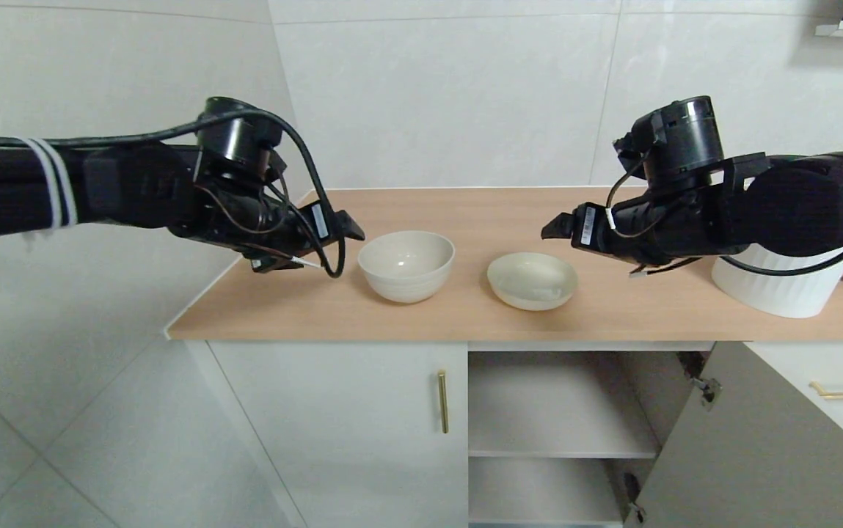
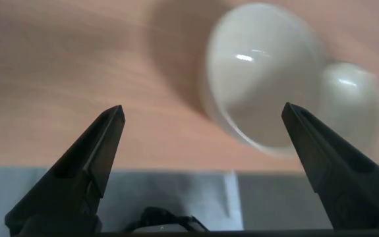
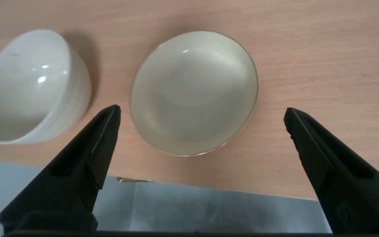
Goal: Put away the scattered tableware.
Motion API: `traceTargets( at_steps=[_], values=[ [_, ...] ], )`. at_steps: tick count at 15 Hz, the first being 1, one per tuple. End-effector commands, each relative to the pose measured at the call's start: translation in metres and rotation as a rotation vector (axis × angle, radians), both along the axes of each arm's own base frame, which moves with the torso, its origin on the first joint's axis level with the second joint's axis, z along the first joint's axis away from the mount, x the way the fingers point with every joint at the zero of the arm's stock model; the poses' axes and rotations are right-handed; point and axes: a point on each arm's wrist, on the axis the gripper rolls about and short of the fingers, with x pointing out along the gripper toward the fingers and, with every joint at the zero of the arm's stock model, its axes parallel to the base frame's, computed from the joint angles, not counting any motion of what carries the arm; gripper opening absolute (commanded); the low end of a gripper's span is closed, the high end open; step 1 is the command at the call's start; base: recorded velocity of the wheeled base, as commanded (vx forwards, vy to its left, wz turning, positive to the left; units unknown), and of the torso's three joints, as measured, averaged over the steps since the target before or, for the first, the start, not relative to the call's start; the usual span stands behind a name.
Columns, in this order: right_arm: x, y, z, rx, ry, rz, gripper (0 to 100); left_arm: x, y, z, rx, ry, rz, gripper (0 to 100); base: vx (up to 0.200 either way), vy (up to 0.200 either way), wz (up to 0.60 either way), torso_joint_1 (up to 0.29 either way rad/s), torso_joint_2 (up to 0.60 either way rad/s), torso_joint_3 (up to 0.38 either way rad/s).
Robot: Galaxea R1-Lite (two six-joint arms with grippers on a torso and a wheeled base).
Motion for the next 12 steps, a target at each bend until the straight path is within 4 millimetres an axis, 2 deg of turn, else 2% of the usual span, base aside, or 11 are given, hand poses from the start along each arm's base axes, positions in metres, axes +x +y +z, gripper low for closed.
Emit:
traceTargets(
  at_steps=[1, 3, 8, 9, 12],
  values=[
    [0.003, 0.003, -0.006, -0.007, 0.015, 0.002, 100, 0.027, -0.020, -0.037, 0.055, 0.054, 0.044, 100, 0.000, 0.000, 0.00, 0.000, 0.00, 0.000],
    [0.002, 0.003, -0.007, -0.007, 0.017, 0.002, 100, 0.032, -0.029, -0.043, 0.063, 0.054, 0.043, 100, 0.000, 0.000, 0.00, 0.000, 0.00, 0.000],
    [0.002, 0.004, -0.009, -0.010, 0.022, 0.006, 100, 0.040, -0.033, -0.047, 0.062, 0.041, 0.042, 100, 0.000, 0.000, 0.00, 0.000, 0.00, 0.000],
    [0.002, 0.004, -0.008, -0.009, 0.021, 0.006, 100, 0.040, -0.033, -0.047, 0.061, 0.040, 0.044, 0, 0.000, 0.000, 0.00, 0.000, 0.00, 0.000],
    [0.002, 0.004, -0.008, -0.009, 0.021, 0.006, 100, 0.039, -0.033, -0.044, 0.045, 0.036, 0.057, 0, 0.000, 0.000, 0.00, 0.000, 0.00, 0.000]
  ],
)
